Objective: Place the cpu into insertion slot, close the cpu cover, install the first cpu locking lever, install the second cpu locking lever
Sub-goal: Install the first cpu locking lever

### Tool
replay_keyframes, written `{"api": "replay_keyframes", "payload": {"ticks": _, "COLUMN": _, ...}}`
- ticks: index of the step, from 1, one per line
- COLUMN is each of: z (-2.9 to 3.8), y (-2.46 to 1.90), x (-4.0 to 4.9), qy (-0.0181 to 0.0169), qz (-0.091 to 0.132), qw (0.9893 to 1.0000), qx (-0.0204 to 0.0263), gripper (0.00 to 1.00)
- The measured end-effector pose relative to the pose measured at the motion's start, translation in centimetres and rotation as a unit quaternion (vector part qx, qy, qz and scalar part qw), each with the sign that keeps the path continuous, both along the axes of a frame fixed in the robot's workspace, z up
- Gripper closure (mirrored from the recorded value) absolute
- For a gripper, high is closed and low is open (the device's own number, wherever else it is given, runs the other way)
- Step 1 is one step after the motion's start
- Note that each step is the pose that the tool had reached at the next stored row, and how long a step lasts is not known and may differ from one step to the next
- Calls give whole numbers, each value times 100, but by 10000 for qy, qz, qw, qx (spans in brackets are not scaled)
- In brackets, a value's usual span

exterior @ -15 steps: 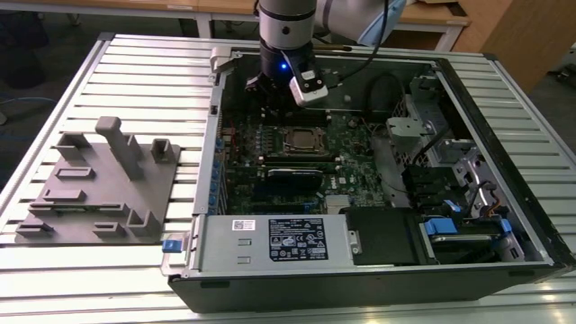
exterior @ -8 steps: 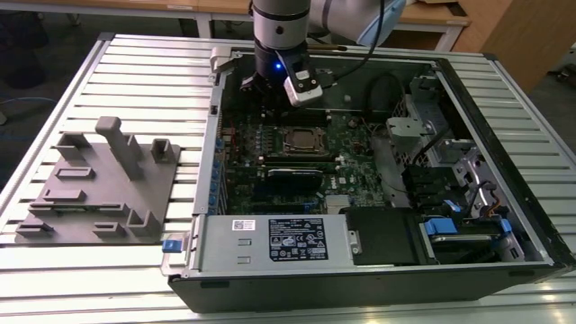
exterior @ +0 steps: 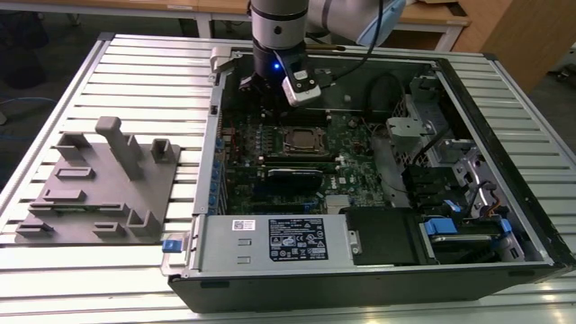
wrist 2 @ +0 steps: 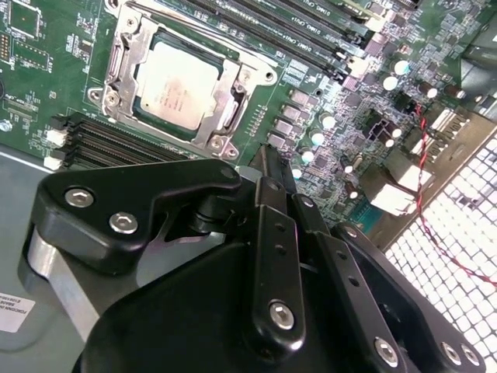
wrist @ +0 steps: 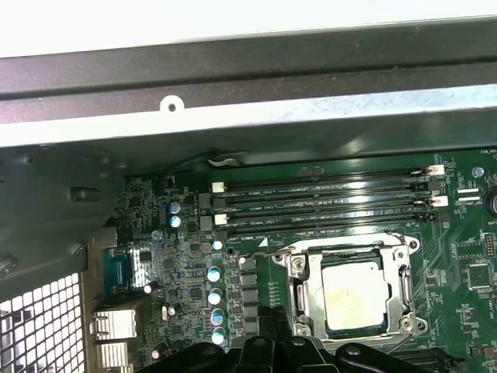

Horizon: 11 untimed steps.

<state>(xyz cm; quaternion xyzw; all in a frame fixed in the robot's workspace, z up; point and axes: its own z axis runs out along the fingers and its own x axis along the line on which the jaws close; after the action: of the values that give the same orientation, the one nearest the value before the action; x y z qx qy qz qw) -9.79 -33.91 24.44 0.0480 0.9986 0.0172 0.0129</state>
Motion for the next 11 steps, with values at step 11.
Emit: {"api": "replay_keyframes", "payload": {"ticks": 11, "z": 0, "y": 0, "x": -33, "qy": 0, "qz": 0, "qw": 10000, "qx": 0, "gripper": 90}}
